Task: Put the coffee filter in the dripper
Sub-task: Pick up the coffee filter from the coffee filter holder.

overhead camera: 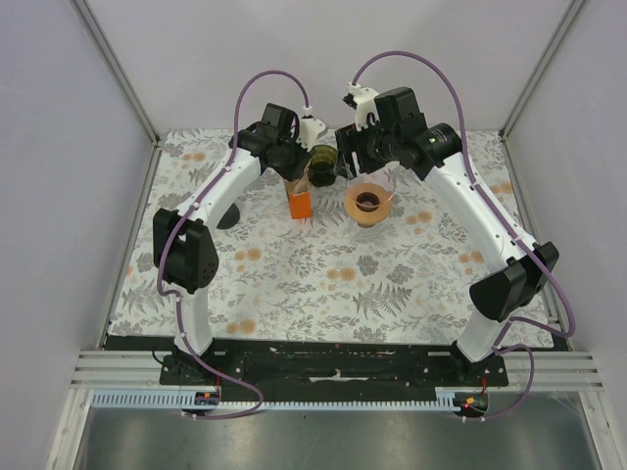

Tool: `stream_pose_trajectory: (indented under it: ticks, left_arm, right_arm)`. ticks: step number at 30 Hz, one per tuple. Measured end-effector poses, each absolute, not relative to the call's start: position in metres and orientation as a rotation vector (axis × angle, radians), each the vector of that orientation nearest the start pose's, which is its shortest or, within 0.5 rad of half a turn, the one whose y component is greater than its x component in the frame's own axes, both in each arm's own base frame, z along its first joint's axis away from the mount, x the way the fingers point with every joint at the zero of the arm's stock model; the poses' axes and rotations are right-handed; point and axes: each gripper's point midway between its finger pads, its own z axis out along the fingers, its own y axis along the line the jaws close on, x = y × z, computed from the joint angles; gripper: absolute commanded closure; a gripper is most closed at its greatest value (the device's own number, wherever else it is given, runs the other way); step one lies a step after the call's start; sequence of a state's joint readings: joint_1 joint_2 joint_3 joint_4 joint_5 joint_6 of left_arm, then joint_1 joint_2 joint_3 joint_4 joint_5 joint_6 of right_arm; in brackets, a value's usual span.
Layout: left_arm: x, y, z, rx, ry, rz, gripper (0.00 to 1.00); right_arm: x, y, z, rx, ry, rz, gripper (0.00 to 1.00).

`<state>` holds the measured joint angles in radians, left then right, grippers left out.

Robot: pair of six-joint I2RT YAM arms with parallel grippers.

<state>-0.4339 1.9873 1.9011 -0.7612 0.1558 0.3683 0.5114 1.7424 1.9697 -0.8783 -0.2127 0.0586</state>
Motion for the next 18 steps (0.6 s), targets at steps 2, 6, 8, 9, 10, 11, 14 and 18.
stream_pose_trajectory:
  ticks: [2, 6, 8, 9, 10, 11, 14, 18]
  left_arm:
    - [0.4595, -0.2267, 0.1807, 1.009, 2.195, -0.219, 0.67]
    - [0.4595, -0.2265, 0.1807, 1.010, 2.195, -0.217, 0.66]
    - [0.4595, -0.2266, 0.1807, 1.010, 2.195, -0.218, 0.64]
    - [0.4593, -0.2269, 0.1807, 1.011, 2.195, -0.220, 0.62]
    - [0.4591, -0.2273, 0.1807, 1.011, 2.194, -0.224, 0.61]
    - [0.4588, -0.2280, 0.1808, 1.013, 2.193, -0.229, 0.60]
    - [0.4575, -0.2303, 0.1809, 1.019, 2.190, -0.247, 0.59]
    - [0.4571, -0.2311, 0.1810, 1.021, 2.188, -0.253, 0.61]
  right_arm:
    - [0.3817, 0.2595, 0.3057, -0.623, 2.173, 0.546, 0.28]
    - [0.3817, 0.2595, 0.3056, -0.623, 2.174, 0.546, 0.28]
    - [0.3816, 0.2594, 0.3056, -0.624, 2.174, 0.546, 0.28]
    - [0.3816, 0.2594, 0.3055, -0.624, 2.174, 0.546, 0.28]
    - [0.3815, 0.2594, 0.3054, -0.624, 2.175, 0.546, 0.28]
    - [0.3814, 0.2593, 0.3054, -0.624, 2.175, 0.545, 0.28]
    - [0.3814, 0.2593, 0.3053, -0.624, 2.176, 0.545, 0.28]
    - [0.3814, 0.2593, 0.3053, -0.624, 2.176, 0.545, 0.28]
